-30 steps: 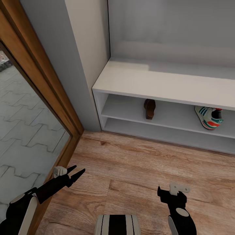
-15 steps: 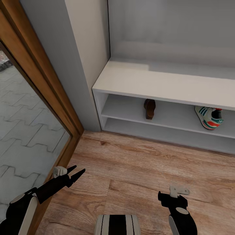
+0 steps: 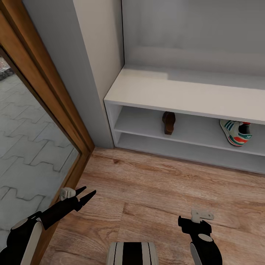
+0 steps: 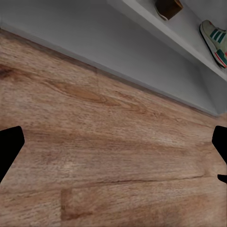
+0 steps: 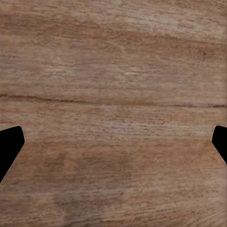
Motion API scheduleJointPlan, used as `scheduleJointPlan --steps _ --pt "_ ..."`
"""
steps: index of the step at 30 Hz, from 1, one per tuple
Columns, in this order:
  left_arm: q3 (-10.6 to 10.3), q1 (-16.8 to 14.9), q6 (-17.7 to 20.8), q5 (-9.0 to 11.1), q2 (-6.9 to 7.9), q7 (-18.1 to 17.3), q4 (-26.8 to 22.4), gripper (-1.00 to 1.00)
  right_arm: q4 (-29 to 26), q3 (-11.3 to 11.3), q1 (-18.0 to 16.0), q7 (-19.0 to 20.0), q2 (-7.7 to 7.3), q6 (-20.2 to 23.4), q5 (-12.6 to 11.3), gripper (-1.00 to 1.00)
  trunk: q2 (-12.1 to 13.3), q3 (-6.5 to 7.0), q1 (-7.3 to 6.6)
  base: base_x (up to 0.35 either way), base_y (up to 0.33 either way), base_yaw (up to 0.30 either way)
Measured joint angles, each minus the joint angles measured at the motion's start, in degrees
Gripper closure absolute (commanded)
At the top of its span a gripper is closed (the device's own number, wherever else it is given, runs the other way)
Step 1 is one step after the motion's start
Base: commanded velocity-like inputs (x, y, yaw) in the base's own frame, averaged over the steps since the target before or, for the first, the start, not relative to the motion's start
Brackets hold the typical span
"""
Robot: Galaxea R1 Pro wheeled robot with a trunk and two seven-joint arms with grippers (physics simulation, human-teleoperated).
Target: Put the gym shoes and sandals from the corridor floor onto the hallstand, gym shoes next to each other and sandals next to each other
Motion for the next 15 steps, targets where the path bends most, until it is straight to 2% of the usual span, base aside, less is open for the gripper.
scheduleJointPlan --steps 15 --pt "0.0 0.0 0.0 0.0 0.00 0.0 0.0 -1.00 -0.2 0.1 0.0 -0.1 0.16 0.0 0.0 -1.00 0.0 0.00 0.00 0.000 0.000 0.000"
